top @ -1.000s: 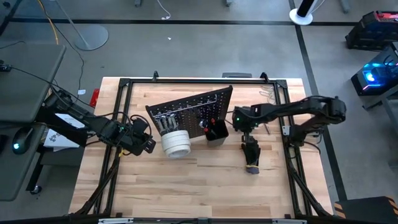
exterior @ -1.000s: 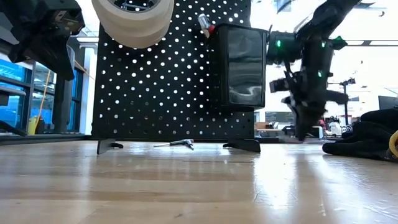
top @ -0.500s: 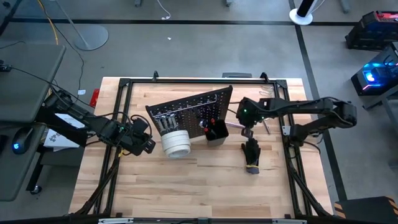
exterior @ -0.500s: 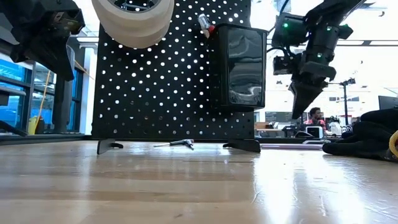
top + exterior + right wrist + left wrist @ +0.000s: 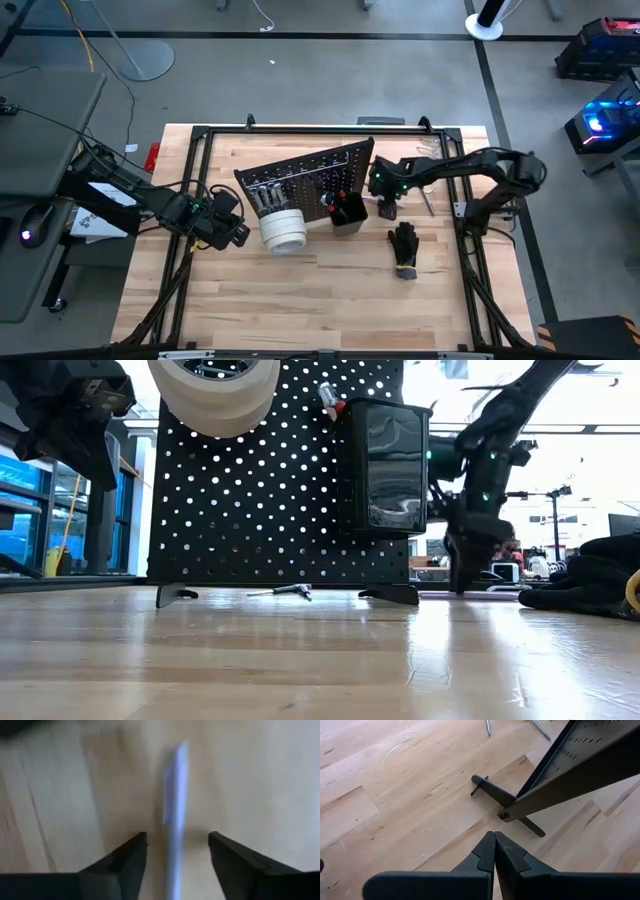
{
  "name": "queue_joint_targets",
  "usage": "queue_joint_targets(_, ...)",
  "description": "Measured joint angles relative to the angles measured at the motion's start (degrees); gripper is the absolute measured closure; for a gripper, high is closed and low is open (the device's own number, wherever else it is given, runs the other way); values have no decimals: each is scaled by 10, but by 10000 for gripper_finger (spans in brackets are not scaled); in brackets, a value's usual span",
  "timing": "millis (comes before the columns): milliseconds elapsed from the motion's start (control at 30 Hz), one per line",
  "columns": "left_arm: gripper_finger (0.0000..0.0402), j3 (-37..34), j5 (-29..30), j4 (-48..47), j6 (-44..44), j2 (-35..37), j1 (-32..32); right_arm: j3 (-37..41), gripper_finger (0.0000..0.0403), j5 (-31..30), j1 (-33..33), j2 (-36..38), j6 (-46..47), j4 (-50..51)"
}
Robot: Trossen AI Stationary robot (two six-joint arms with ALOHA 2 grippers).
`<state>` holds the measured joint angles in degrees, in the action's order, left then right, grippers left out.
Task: Hang tools onto peg board
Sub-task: Hang the light purple pen onto the pegboard
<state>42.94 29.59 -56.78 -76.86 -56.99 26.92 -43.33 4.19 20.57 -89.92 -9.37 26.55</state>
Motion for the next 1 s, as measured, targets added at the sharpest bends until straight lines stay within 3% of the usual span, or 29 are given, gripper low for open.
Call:
queue_joint_targets(133,402,0,1,0,-3,0,0,11,175,-9,-4,-42,-45,0)
queue_joint_targets(233,402,0,1,-1,-11,0,0,14,193,-22,-5,-55,-44,-3)
queue_joint_targets(300,401,0,1,-1,-15,0,0,15,239,-26,-6,-55,-38,4)
queue_joint_targets(400,402,0,1,-2,-15,0,0,15,354,-27,-8,-55,-42,9)
queue_joint_targets(433,402,0,1,-4,-15,0,0,15,376,-30,-11,-55,-42,10)
queue_joint_targets(767,401,0,-2,-4,-26,0,0,15,398,-81,-61,-53,36,15)
queue_joint_targets(1000,402,0,10,-4,-14,0,2,20,403,-57,-61,65,154,126)
